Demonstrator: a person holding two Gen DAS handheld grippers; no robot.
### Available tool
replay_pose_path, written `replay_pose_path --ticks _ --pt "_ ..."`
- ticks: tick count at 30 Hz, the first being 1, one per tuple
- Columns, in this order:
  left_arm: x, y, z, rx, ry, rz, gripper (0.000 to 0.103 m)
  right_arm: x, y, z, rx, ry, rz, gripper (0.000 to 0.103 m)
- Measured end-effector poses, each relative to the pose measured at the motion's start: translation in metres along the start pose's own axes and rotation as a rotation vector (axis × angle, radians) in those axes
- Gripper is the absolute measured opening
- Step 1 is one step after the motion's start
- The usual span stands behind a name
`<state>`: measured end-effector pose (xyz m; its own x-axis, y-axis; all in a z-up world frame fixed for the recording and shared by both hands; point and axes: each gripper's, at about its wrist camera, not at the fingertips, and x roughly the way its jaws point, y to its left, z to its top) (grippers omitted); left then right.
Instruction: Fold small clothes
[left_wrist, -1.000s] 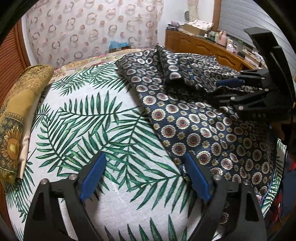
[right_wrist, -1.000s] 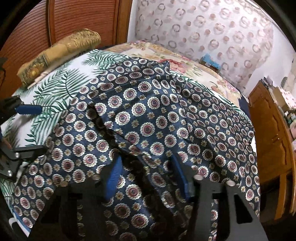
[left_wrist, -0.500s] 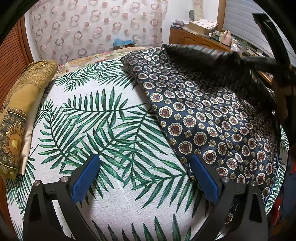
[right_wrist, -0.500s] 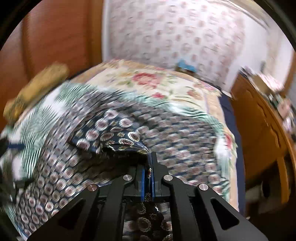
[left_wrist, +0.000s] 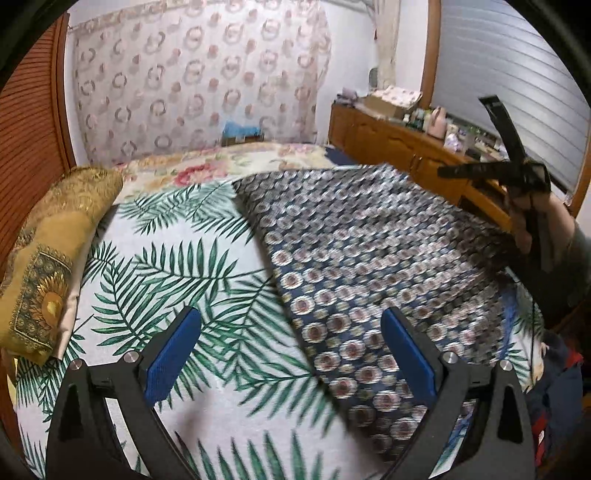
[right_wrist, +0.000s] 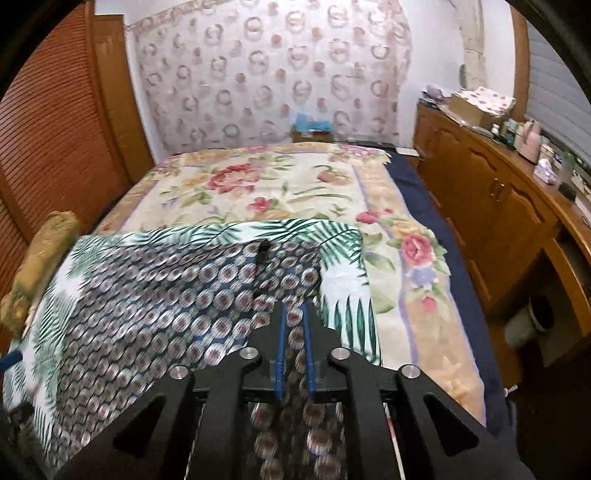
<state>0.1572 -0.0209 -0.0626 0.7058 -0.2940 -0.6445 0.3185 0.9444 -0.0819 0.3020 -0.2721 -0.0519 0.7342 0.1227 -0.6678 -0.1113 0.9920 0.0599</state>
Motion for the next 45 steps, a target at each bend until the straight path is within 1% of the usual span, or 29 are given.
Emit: replay_pose_path --ticks 1,2,3,5,7,10,13,17,19,21,24,29,30,31,32,33,34,36,41,43,45 --pt "-0.004 -0.004 -0.001 0.002 -0.008 -0.006 0.099 -0.006 -0.001 -0.005 -0.012 -0.006 0.013 0.026" --pt "-0.006 -0.006 -0.002 0.004 -0.013 -0.009 0.099 -0.012 0.002 -0.013 -0.025 -0.009 0.025 0.033" --pt "-0.009 -0.011 -0.003 0.005 -0.019 -0.017 0.099 -0.019 0.002 -0.021 -0.032 -0.014 0.039 0.043" --pt "-0.012 -0.016 -0.006 -0.001 -0.029 -0.035 0.099 -0.031 -0.002 -0.043 -0.043 -0.017 0.079 0.043" --pt "-0.013 -0.021 -0.01 -0.017 -0.033 -0.062 0.099 -0.038 -0.004 -0.061 -0.041 -0.007 0.1 0.044" --pt "-0.01 -0.03 -0.013 -0.027 -0.029 -0.09 0.099 -0.042 -0.017 -0.083 0.004 0.017 0.14 0.044" --pt "-0.007 -0.037 -0.016 -0.022 -0.014 -0.115 0.099 -0.04 -0.021 -0.091 -0.002 0.032 0.139 0.044" --pt "-0.008 -0.042 -0.018 -0.009 -0.015 -0.111 0.099 -0.028 -0.016 -0.096 -0.029 0.076 0.109 0.044" --pt "-0.008 -0.043 -0.02 -0.013 -0.015 -0.113 0.099 -0.024 -0.016 -0.097 -0.039 0.085 0.092 0.046" --pt "-0.009 -0.045 -0.022 -0.014 -0.013 -0.117 0.099 -0.025 -0.015 -0.094 -0.029 0.085 0.103 0.047" --pt "-0.008 -0.048 -0.023 -0.003 -0.008 -0.116 0.099 -0.025 -0.017 -0.094 -0.009 0.085 0.141 0.048" --pt "-0.006 -0.054 -0.024 0.01 -0.002 -0.112 0.099 -0.02 -0.003 -0.096 -0.04 0.076 0.133 0.048" --pt "-0.006 -0.054 -0.024 0.011 -0.001 -0.112 0.099 -0.02 -0.001 -0.099 -0.048 0.074 0.131 0.047" --pt "-0.006 -0.054 -0.024 0.012 -0.001 -0.111 0.099 -0.026 0.002 -0.1 -0.055 0.066 0.127 0.027" --pt "-0.006 -0.055 -0.024 0.012 -0.003 -0.11 0.099 -0.03 0.005 -0.1 -0.068 0.052 0.126 0.015" --pt "-0.008 -0.055 -0.025 0.011 -0.004 -0.109 0.099 -0.032 0.007 -0.1 -0.084 0.045 0.127 0.007" --pt "-0.008 -0.056 -0.025 0.011 -0.005 -0.108 0.099 -0.034 0.009 -0.099 -0.092 0.034 0.126 0.004" --pt "-0.01 -0.055 -0.025 0.01 -0.007 -0.107 0.099 -0.041 0.012 -0.099 -0.103 -0.003 0.128 0.003" --pt "-0.01 -0.053 -0.025 0.007 -0.008 -0.109 0.099 -0.067 0.01 -0.094 -0.121 -0.073 0.094 0.003" --pt "-0.01 -0.052 -0.025 0.006 -0.007 -0.109 0.099 -0.076 0.006 -0.094 -0.116 -0.09 0.085 0.003" --pt "-0.009 -0.052 -0.025 0.004 -0.006 -0.108 0.099 -0.085 -0.001 -0.094 -0.111 -0.104 0.055 0.003"
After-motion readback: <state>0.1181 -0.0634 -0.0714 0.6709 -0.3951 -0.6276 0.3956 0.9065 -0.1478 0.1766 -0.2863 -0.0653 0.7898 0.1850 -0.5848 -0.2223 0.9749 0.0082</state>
